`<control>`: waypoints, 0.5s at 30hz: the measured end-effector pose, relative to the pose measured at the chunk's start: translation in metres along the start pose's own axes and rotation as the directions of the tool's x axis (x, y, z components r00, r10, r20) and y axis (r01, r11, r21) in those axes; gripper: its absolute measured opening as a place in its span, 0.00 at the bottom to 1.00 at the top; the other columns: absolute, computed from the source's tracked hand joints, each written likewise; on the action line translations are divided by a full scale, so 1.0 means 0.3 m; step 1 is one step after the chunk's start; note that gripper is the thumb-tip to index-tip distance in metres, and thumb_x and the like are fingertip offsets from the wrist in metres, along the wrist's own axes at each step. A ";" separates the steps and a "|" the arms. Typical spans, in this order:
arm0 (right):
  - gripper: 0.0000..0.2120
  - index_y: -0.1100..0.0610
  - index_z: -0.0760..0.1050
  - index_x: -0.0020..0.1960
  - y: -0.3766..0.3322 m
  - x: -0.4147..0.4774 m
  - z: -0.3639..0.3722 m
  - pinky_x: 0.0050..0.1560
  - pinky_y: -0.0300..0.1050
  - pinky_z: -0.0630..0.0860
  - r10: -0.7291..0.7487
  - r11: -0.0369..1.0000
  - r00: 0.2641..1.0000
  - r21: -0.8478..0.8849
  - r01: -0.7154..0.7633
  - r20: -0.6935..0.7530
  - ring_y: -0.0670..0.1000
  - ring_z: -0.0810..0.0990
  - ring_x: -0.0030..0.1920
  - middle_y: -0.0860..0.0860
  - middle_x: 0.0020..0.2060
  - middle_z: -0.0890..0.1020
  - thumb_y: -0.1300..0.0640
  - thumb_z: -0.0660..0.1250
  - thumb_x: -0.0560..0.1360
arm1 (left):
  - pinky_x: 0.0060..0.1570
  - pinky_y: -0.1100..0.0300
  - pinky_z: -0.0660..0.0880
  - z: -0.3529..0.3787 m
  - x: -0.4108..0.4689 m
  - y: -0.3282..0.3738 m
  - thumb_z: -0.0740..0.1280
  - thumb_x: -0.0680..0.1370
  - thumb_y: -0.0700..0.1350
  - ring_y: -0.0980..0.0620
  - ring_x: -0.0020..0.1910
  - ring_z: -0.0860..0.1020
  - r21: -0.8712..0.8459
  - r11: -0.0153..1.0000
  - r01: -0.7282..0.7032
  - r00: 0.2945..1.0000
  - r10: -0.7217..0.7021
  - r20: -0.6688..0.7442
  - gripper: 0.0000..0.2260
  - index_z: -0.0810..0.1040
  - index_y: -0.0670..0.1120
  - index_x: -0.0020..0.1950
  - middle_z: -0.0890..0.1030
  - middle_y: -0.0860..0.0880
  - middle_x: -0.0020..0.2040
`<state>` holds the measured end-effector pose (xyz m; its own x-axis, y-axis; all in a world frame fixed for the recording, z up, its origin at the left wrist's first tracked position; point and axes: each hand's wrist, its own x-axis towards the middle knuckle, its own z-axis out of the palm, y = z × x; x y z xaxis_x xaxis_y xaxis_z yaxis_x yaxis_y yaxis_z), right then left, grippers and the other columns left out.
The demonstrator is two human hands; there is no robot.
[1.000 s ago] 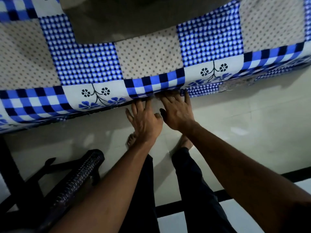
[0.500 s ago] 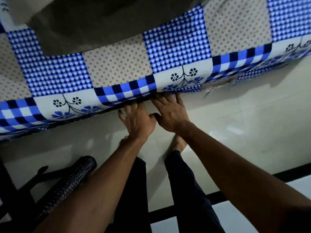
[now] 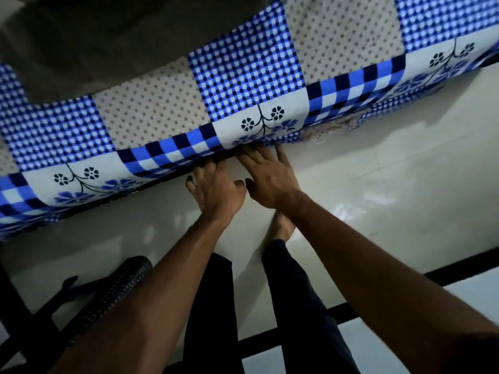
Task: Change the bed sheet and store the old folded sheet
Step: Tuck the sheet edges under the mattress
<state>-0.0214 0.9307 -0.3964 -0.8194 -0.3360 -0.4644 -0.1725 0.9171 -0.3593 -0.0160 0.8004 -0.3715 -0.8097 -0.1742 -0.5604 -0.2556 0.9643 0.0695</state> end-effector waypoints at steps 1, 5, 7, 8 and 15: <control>0.38 0.46 0.54 0.80 0.005 0.017 -0.010 0.78 0.65 0.43 0.009 1.000 1.000 -0.018 -0.008 0.013 0.52 0.52 0.80 0.47 0.79 0.61 0.50 0.67 0.74 | 0.70 0.41 0.60 -0.008 -0.003 0.013 0.68 0.76 0.53 0.41 0.70 0.65 -0.035 0.999 0.025 1.000 -0.025 0.001 0.22 0.74 0.48 0.68 0.72 0.46 0.70; 0.36 0.46 0.61 0.78 0.012 0.063 -0.082 0.77 0.66 0.42 0.000 1.000 0.998 0.023 -0.001 0.068 0.55 0.57 0.78 0.48 0.76 0.68 0.50 0.69 0.73 | 0.64 0.43 0.68 -0.009 -0.060 0.027 0.65 0.72 0.46 0.42 0.64 0.73 -0.057 0.991 -0.122 0.981 0.112 -0.160 0.23 0.77 0.46 0.67 0.79 0.46 0.62; 0.34 0.47 0.62 0.78 0.025 0.055 -0.111 0.77 0.64 0.46 -0.044 0.999 0.994 0.028 0.042 0.096 0.55 0.60 0.77 0.48 0.76 0.68 0.52 0.68 0.73 | 0.60 0.45 0.71 0.001 -0.057 0.039 0.62 0.68 0.43 0.41 0.59 0.76 -0.054 0.973 -0.224 0.953 0.207 -0.220 0.24 0.79 0.42 0.63 0.81 0.44 0.59; 0.34 0.47 0.63 0.78 0.036 0.044 -0.118 0.77 0.63 0.48 -0.063 0.998 0.994 0.027 0.061 0.086 0.55 0.61 0.77 0.48 0.76 0.68 0.52 0.68 0.73 | 0.57 0.45 0.73 -0.002 -0.041 0.049 0.61 0.67 0.43 0.39 0.57 0.78 -0.074 0.967 -0.244 0.950 0.224 -0.216 0.24 0.79 0.41 0.62 0.82 0.42 0.57; 0.34 0.49 0.64 0.78 0.185 -0.033 -0.105 0.78 0.63 0.51 0.016 1.000 0.997 0.005 -0.015 -0.076 0.54 0.61 0.77 0.49 0.75 0.69 0.54 0.67 0.73 | 0.71 0.43 0.60 -0.007 0.001 0.130 0.69 0.75 0.51 0.43 0.73 0.64 -0.047 0.995 -0.083 0.996 0.085 0.028 0.30 0.66 0.49 0.76 0.69 0.49 0.75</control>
<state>-0.0400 0.9917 -0.3863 -0.8611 -0.3044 -0.4072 -0.1573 0.9212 -0.3559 -0.0273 0.8376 -0.3673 -0.8132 -0.0863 -0.5755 -0.2119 0.9650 0.1547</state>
